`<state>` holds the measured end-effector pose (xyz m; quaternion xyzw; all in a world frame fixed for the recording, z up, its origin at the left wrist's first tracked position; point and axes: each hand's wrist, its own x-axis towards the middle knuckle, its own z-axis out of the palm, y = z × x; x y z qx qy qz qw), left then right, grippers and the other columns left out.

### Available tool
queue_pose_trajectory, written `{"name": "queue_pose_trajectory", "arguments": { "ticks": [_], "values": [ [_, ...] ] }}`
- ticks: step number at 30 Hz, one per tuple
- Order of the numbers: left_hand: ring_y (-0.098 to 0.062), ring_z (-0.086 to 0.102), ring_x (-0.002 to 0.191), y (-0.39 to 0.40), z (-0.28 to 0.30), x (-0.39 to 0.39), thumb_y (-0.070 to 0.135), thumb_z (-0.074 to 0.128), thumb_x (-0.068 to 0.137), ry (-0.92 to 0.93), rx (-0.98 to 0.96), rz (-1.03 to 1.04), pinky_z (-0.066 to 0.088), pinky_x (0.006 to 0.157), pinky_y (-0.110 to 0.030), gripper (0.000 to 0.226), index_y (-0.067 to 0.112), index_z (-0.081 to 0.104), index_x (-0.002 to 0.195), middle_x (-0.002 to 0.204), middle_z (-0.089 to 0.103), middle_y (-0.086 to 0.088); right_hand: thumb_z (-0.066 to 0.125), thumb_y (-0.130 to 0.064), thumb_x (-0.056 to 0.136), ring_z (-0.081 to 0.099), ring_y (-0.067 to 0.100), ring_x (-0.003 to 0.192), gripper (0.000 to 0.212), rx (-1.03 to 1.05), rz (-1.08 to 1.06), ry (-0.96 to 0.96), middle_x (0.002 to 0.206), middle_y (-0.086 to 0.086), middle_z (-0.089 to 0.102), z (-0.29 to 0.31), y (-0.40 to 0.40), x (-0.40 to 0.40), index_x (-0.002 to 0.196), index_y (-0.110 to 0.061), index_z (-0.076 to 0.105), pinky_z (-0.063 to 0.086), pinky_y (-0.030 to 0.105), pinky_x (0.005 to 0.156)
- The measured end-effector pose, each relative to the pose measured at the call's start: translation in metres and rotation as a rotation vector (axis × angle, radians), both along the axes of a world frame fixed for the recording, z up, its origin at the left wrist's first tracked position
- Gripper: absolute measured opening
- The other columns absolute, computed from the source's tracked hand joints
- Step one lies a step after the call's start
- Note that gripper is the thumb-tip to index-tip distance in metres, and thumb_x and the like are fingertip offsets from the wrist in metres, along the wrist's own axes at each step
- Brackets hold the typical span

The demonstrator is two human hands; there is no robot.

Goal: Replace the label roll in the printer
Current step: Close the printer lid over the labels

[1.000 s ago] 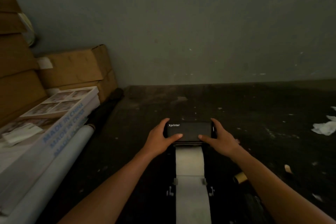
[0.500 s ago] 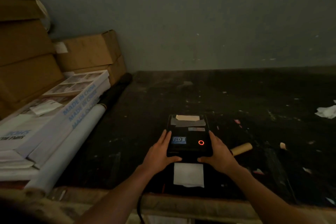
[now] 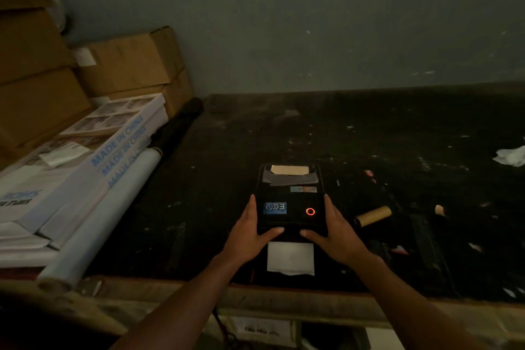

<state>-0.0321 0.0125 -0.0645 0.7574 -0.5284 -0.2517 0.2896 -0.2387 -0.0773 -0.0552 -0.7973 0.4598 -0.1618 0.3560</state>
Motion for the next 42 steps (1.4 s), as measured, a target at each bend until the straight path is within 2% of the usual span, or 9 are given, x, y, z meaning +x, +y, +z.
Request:
{"name": "queue_pose_trajectory", "arguments": {
  "ticks": [3, 7, 12, 20, 24, 30, 34, 42],
  "values": [
    [-0.018, 0.025, 0.14, 0.0, -0.002, -0.001, 0.064, 0.064, 0.071, -0.017, -0.041, 0.003, 0.025, 0.106, -0.03, 0.112, 0.025, -0.008, 0.147, 0.157, 0.019, -0.002, 0.072, -0.048, 0.07, 0.019, 0.021, 0.14, 0.112, -0.008, -0.019, -0.009, 0.156, 0.005, 0.015, -0.005, -0.003, 0.001, 0.145, -0.025, -0.008, 0.022, 0.038, 0.11],
    [-0.021, 0.025, 0.141, 0.001, -0.007, -0.002, 0.069, 0.061, 0.068, -0.031, -0.053, 0.022, 0.03, 0.112, -0.043, 0.112, 0.026, -0.005, 0.148, 0.157, 0.02, -0.004, 0.073, -0.047, 0.07, 0.02, 0.021, 0.14, 0.112, -0.045, -0.044, -0.02, 0.155, 0.005, 0.016, -0.013, -0.003, 0.002, 0.146, -0.024, -0.006, 0.023, 0.041, 0.111],
    [-0.021, 0.024, 0.141, 0.001, -0.01, -0.003, 0.071, 0.06, 0.065, -0.047, -0.032, 0.051, 0.032, 0.112, -0.048, 0.113, 0.029, -0.004, 0.147, 0.157, 0.019, -0.004, 0.073, -0.045, 0.07, 0.019, 0.02, 0.14, 0.111, -0.061, -0.032, -0.033, 0.155, 0.004, 0.016, -0.015, -0.003, 0.002, 0.145, -0.024, -0.006, 0.022, 0.038, 0.11],
    [-0.021, 0.026, 0.141, 0.001, -0.009, -0.004, 0.078, 0.055, 0.062, -0.076, -0.034, 0.062, 0.032, 0.112, -0.045, 0.117, 0.027, -0.006, 0.147, 0.157, 0.019, -0.004, 0.073, -0.046, 0.07, 0.019, 0.021, 0.14, 0.113, -0.025, -0.055, -0.023, 0.156, 0.004, 0.015, -0.014, -0.002, 0.002, 0.145, -0.027, -0.009, 0.022, 0.039, 0.11],
    [-0.02, 0.025, 0.141, 0.0, -0.01, -0.003, 0.07, 0.061, 0.067, -0.085, -0.041, 0.064, 0.031, 0.112, -0.042, 0.113, 0.027, -0.005, 0.147, 0.157, 0.02, -0.004, 0.074, -0.046, 0.069, 0.019, 0.02, 0.14, 0.113, -0.026, -0.055, -0.035, 0.156, 0.002, 0.016, -0.014, -0.003, 0.002, 0.145, -0.028, -0.008, 0.022, 0.038, 0.109],
    [-0.02, 0.027, 0.14, -0.001, -0.009, -0.004, 0.066, 0.064, 0.069, -0.071, -0.038, 0.058, 0.032, 0.112, -0.046, 0.112, 0.026, -0.006, 0.148, 0.157, 0.021, -0.003, 0.074, -0.045, 0.069, 0.017, 0.02, 0.141, 0.113, -0.019, -0.055, -0.026, 0.156, 0.003, 0.014, -0.014, -0.004, 0.002, 0.145, -0.027, -0.008, 0.022, 0.04, 0.111],
    [-0.02, 0.026, 0.141, -0.001, -0.009, -0.003, 0.065, 0.064, 0.07, -0.07, -0.035, 0.06, 0.031, 0.112, -0.046, 0.112, 0.027, -0.006, 0.148, 0.157, 0.019, -0.003, 0.074, -0.045, 0.069, 0.018, 0.018, 0.141, 0.112, -0.036, -0.042, -0.052, 0.156, 0.002, 0.016, -0.014, -0.002, 0.002, 0.145, -0.026, -0.007, 0.021, 0.037, 0.11],
    [-0.018, 0.025, 0.14, 0.0, -0.009, -0.002, 0.072, 0.06, 0.065, -0.059, -0.039, 0.057, 0.029, 0.111, -0.04, 0.113, 0.029, -0.005, 0.147, 0.157, 0.019, -0.002, 0.073, -0.046, 0.07, 0.02, 0.019, 0.14, 0.111, -0.025, -0.033, -0.054, 0.155, 0.003, 0.018, -0.012, -0.002, 0.0, 0.145, -0.027, -0.006, 0.023, 0.038, 0.11]
  ]
}}
